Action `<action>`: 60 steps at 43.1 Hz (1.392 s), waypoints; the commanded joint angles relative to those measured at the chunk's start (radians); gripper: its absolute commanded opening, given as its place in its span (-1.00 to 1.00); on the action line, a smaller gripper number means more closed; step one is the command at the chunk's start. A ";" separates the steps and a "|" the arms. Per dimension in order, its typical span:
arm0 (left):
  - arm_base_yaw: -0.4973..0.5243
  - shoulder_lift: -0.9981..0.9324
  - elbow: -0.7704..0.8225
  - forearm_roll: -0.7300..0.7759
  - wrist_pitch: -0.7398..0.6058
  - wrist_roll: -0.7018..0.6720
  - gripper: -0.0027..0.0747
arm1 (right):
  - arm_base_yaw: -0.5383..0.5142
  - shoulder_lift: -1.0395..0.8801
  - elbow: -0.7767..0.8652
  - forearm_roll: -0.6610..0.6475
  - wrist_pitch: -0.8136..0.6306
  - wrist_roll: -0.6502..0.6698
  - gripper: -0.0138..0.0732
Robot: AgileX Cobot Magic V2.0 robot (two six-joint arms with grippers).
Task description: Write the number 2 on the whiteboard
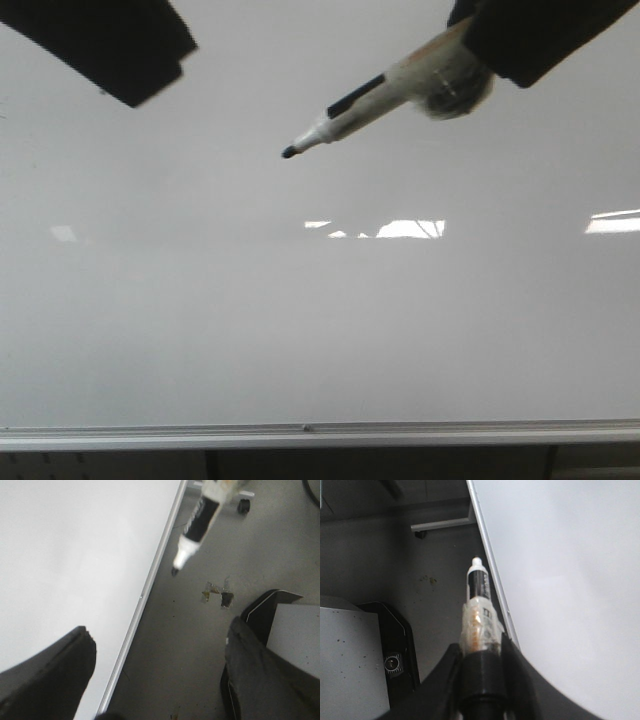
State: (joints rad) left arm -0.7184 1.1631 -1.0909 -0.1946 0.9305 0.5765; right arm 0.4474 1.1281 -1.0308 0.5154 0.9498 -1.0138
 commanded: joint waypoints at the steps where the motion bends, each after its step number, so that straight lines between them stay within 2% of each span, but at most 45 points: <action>1: 0.061 -0.103 0.028 -0.048 -0.072 -0.033 0.43 | -0.038 -0.015 -0.066 -0.046 0.004 0.077 -0.80; 6: 0.170 -0.197 0.114 -0.064 -0.119 -0.106 0.43 | -0.054 -0.016 -0.129 -0.226 0.046 0.306 -0.80; 9: 0.257 -0.261 0.172 -0.064 -0.171 -0.177 0.43 | -0.054 -0.020 -0.154 -0.386 0.063 0.596 -0.80; 12: 0.316 -0.286 0.197 -0.064 -0.183 -0.188 0.43 | -0.054 -0.024 -0.127 -0.457 0.054 0.755 -0.80; 16: 0.371 -0.298 0.212 -0.064 -0.183 -0.188 0.43 | -0.054 -0.041 -0.046 -0.474 -0.057 0.800 -0.80; 22: 0.396 -0.297 0.212 -0.064 -0.179 -0.188 0.43 | -0.086 -0.069 0.114 -0.458 -0.305 0.855 -0.82; 28: 0.396 -0.293 0.212 -0.064 -0.179 -0.188 0.43 | -0.247 -0.093 0.166 -0.399 -0.323 0.859 -0.86; 32: 0.396 -0.293 0.214 -0.064 -0.179 -0.188 0.43 | -0.346 -0.121 0.198 -0.311 -0.351 0.794 -0.86; 38: 0.396 -0.293 0.214 -0.064 -0.179 -0.188 0.43 | -0.322 -0.215 0.323 -0.068 -0.575 0.570 -0.86; 41: 0.396 -0.293 0.214 -0.064 -0.183 -0.188 0.43 | -0.306 -0.235 0.383 -0.006 -0.682 0.507 -0.86; 50: 0.396 -0.293 0.214 -0.064 -0.214 -0.188 0.43 | -0.226 -0.204 0.418 0.004 -0.914 0.468 -0.86; 60: 0.396 -0.293 0.214 -0.064 -0.213 -0.188 0.43 | -0.204 -0.125 0.417 0.002 -1.048 0.468 -0.86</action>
State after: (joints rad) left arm -0.3293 0.8753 -0.8516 -0.2366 0.7832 0.3973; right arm 0.2414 0.9942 -0.5844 0.5080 0.0156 -0.5345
